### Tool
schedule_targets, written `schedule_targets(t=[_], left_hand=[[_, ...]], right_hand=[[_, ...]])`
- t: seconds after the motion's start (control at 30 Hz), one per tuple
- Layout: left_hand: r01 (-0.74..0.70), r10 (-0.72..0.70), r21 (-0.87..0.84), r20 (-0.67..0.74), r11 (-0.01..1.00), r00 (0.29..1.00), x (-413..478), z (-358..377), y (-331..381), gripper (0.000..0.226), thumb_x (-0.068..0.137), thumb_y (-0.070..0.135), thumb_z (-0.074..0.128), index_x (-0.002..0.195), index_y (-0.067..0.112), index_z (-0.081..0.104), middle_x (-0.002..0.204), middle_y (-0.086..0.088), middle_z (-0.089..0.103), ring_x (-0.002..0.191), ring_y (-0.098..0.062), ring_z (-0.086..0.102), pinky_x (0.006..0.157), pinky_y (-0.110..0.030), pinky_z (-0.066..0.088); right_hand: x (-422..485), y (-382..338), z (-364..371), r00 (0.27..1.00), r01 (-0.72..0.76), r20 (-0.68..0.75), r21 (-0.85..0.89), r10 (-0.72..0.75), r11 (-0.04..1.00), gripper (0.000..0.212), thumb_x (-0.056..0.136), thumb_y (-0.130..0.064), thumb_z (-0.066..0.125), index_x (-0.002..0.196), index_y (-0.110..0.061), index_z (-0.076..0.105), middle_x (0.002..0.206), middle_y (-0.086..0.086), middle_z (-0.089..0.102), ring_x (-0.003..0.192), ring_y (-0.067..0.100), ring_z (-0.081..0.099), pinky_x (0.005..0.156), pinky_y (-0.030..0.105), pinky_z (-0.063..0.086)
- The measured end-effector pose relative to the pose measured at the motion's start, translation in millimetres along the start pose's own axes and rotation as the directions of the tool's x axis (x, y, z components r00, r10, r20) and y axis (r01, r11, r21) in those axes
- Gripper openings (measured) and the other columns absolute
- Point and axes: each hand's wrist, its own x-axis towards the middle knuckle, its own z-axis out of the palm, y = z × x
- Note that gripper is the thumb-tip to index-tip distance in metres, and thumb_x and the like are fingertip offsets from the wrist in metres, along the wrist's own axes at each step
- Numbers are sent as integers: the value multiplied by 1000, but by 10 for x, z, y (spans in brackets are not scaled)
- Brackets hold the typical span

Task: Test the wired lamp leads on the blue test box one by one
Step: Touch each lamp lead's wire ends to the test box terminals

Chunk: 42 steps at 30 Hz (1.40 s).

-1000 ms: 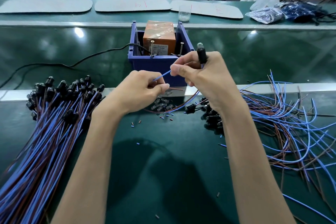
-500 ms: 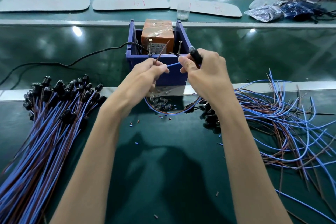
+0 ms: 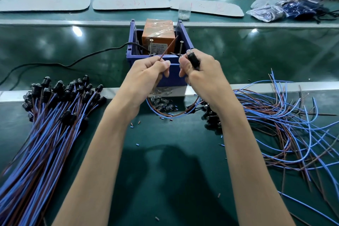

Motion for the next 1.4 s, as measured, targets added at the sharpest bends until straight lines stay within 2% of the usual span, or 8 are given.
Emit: schedule_targets(t=[0.3,0.63,0.9,1.0,1.1,1.23,1.3,1.4], left_hand=[[54,-54,18,19,998,998,3,-51,-11,37,96,18,51,59,18,46,45,14,27,41,-3,22,39,-16,19],[82,-85,43,82,996,993,-13,-205,75,35,94,21,55,59,16,50,46,12,27,39,-3,21,38,-14,18],[116,-127,157,62,981,990,-15,-299,58,40,93,22,58,54,19,51,51,7,28,42,-4,21,38,-15,15],[158,-158,-7,-31,987,987,-21,-585,72,36,95,17,50,60,18,46,46,12,24,37,-1,18,35,-14,10],[90,-95,-86,-52,992,994,-52,-694,125,35,98,19,48,63,17,48,46,14,24,39,-1,17,37,-16,9],[58,-58,-49,12,997,998,-50,-338,177,34,97,18,50,63,16,57,46,12,23,41,-4,17,37,-14,12],[83,-78,-58,76,995,994,-52,-193,175,34,97,19,50,66,16,61,46,12,23,41,-4,17,37,-14,14],[146,-129,-102,158,984,979,-56,-76,168,34,100,25,44,77,16,69,49,12,24,41,-3,16,40,-16,12]], right_hand=[[-27,4,-17,995,80,68,-85,-74,993,41,100,-20,49,59,-23,45,48,-10,47,47,0,45,51,10,34],[-17,11,-6,989,119,72,130,-129,984,33,95,-10,55,65,-22,53,61,-9,61,55,2,45,62,23,36],[-38,14,36,994,84,71,14,-85,996,31,94,-6,56,66,-20,55,61,-8,61,51,-3,48,56,13,35],[-6,98,-89,998,-51,-23,10,51,999,33,93,-6,54,65,-22,53,61,-5,61,55,5,48,60,22,41],[-19,132,-205,985,-121,141,152,100,981,30,93,-4,56,65,-15,57,57,-6,62,45,2,42,49,13,35],[-65,160,-114,894,-129,423,-68,145,989,7,83,-13,72,76,-11,70,58,-4,63,51,4,52,59,20,39],[-62,214,-110,898,-177,397,-74,192,981,7,80,-21,76,81,-14,73,64,-3,65,61,5,55,67,26,43],[-44,229,-157,961,-163,230,28,152,986,5,85,-19,71,82,-20,74,50,-18,54,49,-6,46,56,8,34]])
